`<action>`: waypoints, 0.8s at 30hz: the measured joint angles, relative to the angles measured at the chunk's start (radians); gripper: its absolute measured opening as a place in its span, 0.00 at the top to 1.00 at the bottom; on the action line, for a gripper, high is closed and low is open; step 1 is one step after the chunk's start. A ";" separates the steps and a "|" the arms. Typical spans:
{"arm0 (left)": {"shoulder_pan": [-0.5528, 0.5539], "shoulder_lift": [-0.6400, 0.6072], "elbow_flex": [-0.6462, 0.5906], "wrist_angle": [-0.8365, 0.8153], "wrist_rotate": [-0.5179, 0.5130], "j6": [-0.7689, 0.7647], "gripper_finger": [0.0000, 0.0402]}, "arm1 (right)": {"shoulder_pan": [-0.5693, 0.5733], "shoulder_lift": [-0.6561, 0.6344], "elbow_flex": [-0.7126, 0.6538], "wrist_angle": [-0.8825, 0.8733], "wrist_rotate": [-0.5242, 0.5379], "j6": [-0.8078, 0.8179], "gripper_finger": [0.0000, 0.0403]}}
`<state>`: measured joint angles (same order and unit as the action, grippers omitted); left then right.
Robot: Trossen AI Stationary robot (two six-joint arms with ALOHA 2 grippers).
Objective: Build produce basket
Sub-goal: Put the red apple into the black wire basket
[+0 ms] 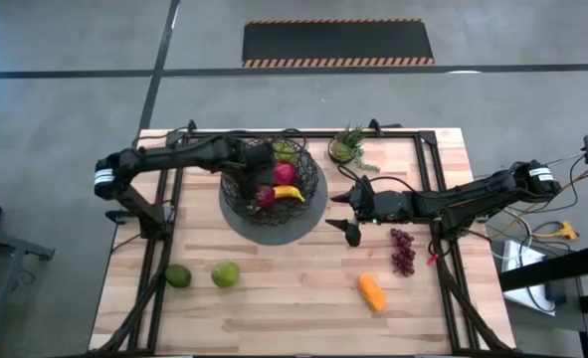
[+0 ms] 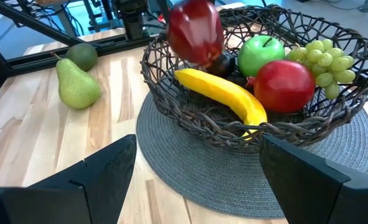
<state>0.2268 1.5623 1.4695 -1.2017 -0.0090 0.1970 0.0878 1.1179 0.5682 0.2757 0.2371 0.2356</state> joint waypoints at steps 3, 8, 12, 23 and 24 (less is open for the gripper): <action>0.010 0.037 0.078 -0.132 0.000 -0.008 0.36 | 0.000 0.000 0.000 -0.001 0.000 0.000 0.20; 0.023 0.165 0.196 -0.326 0.000 -0.004 0.36 | 0.000 0.000 0.000 -0.002 0.000 -0.002 0.20; 0.023 0.270 0.287 -0.365 0.000 0.041 0.36 | 0.000 0.000 0.000 -0.008 0.000 -0.005 0.20; 0.027 0.398 0.379 -0.355 0.000 0.049 0.36 | 0.000 0.000 0.000 -0.009 -0.004 -0.012 0.20; 0.027 0.402 0.377 -0.353 0.001 0.049 0.36 | 0.000 0.000 0.000 -0.009 -0.005 -0.012 0.20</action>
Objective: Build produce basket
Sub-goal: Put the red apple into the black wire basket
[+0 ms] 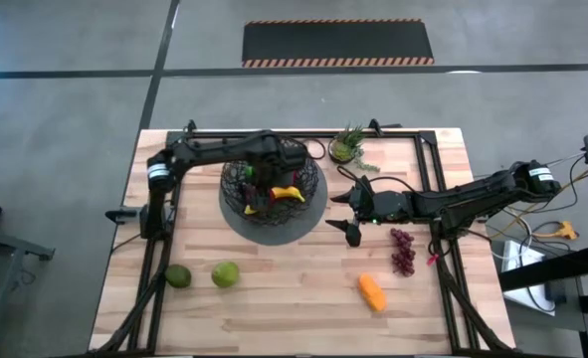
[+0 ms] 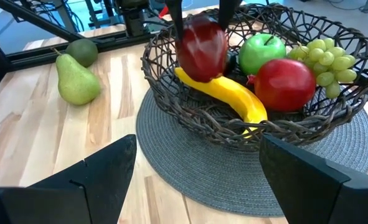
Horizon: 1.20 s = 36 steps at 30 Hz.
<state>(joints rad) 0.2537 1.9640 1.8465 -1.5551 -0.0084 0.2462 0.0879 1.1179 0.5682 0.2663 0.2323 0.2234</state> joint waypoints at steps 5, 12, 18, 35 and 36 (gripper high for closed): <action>0.000 0.015 -0.001 0.017 0.000 0.003 0.36 | 0.000 0.000 0.000 0.000 0.000 -0.008 0.20; 0.000 0.021 -0.003 0.036 0.001 0.036 0.35 | 0.000 0.000 -0.001 0.000 0.000 -0.009 0.20; 0.000 0.021 -0.003 0.061 0.001 0.049 0.30 | 0.000 0.000 -0.001 0.001 0.000 -0.011 0.20; -0.001 0.018 0.001 0.081 0.001 0.082 0.24 | 0.000 0.000 -0.002 0.001 0.001 -0.004 0.20; -0.001 0.014 0.002 0.080 0.001 0.084 0.24 | 0.000 0.000 -0.002 0.001 0.001 -0.003 0.20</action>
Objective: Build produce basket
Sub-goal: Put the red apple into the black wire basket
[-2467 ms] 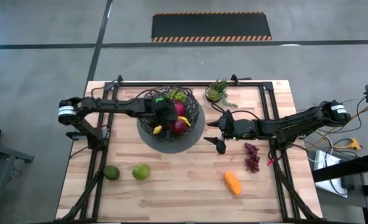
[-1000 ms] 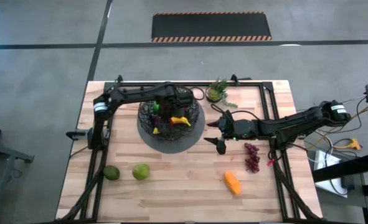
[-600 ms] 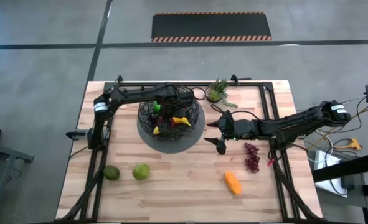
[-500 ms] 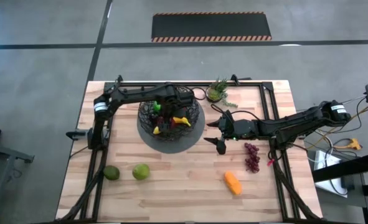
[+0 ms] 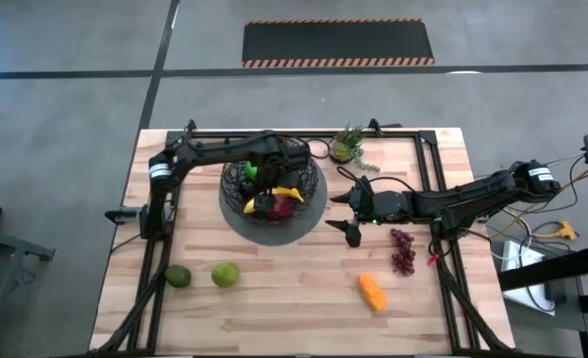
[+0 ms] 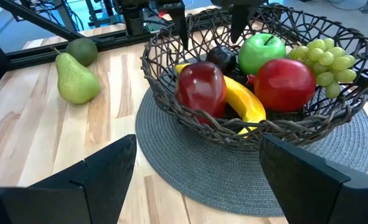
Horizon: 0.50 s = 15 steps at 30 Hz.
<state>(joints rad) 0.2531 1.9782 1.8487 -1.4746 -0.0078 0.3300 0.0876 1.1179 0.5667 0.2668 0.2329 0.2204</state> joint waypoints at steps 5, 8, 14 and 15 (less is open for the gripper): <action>-0.002 -0.065 -0.012 0.030 0.000 0.001 0.25 | 0.000 0.000 0.000 0.000 0.000 0.001 0.20; -0.003 -0.141 -0.054 0.098 -0.002 0.001 0.28 | 0.000 0.000 0.000 0.000 0.000 0.003 0.20; -0.003 -0.325 -0.254 0.303 -0.011 -0.010 0.39 | 0.000 0.000 -0.003 0.000 0.000 0.004 0.20; -0.004 -0.353 -0.294 0.337 -0.012 -0.015 0.41 | 0.000 0.000 -0.003 0.000 0.000 0.004 0.20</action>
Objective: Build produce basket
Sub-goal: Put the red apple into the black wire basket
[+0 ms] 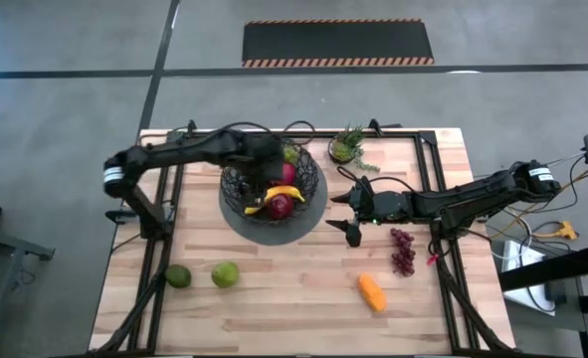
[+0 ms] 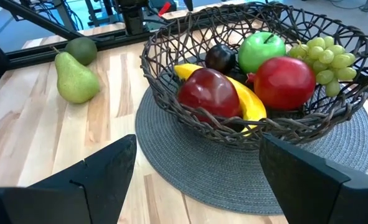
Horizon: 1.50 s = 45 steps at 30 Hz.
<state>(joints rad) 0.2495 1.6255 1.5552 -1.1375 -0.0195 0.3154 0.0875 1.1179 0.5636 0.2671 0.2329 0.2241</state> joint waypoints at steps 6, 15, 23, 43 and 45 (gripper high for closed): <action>-0.002 -0.104 -0.204 0.143 -0.007 -0.022 0.56 | 0.000 0.000 -0.001 0.000 0.004 0.000 0.20; -0.045 -0.115 -0.324 0.341 0.033 0.007 0.90 | 0.000 0.000 -0.001 0.008 0.004 0.004 0.20; -0.057 -0.077 -0.329 0.354 0.150 0.031 0.98 | 0.000 0.000 -0.001 0.012 0.004 0.012 0.20; -0.055 -0.069 -0.440 0.539 0.167 0.032 1.00 | 0.000 0.000 -0.001 0.012 0.004 0.011 0.20; -0.055 -0.069 -0.452 0.548 0.165 0.032 1.00 | 0.000 0.000 -0.001 0.012 0.004 0.011 0.20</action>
<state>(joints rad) 0.1944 1.5566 1.1036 -0.5895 0.1460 0.3471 0.0875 1.1179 0.5625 0.2790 0.2371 0.2356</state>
